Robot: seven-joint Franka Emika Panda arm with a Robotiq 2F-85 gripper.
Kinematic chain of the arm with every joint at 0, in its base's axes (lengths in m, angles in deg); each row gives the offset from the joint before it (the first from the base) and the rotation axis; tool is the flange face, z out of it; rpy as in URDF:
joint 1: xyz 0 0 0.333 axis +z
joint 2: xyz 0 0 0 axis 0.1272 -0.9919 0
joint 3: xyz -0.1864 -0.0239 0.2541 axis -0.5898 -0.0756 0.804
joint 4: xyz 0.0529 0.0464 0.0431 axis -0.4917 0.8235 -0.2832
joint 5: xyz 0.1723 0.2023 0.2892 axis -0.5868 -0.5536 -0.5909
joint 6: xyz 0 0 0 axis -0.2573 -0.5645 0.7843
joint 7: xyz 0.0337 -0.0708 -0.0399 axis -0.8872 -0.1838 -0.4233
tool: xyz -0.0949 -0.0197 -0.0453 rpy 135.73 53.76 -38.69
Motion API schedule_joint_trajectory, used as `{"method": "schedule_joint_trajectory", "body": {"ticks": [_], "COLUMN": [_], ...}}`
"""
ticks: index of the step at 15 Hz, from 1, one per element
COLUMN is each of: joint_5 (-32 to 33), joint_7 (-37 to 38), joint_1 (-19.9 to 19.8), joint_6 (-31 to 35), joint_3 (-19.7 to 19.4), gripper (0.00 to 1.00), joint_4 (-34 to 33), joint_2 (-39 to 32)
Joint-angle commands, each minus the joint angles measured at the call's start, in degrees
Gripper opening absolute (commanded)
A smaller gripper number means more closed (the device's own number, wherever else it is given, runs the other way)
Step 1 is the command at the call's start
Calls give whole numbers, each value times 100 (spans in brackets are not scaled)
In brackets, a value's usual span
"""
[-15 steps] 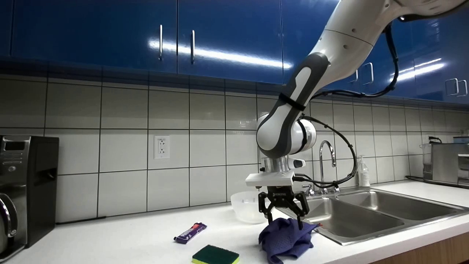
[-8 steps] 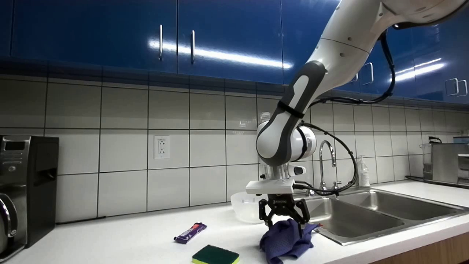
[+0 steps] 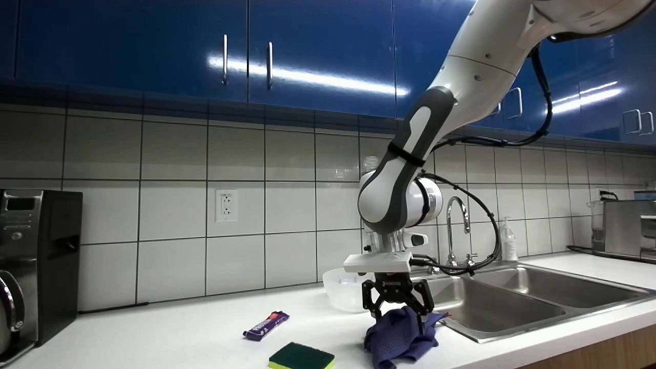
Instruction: Put the blue towel inside the plastic bowl
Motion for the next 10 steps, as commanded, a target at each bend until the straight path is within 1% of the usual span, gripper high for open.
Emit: {"method": "schedule_joint_trajectory", "body": {"ticks": [1,4,5,6,10], "joint_5": [-79,-48,-4,-18,6], "joint_7": [-57,-11,39,19,53], "joint_1": [67,74,96,89,118], "joint_6": [53,166,226,260,461], "joint_3": [-74,-107,-140,-143,-211], "gripper": [100,100,75,74,42], "joint_4": [18,44,48,51,74], "joint_2": [24,40,34,35,23]}}
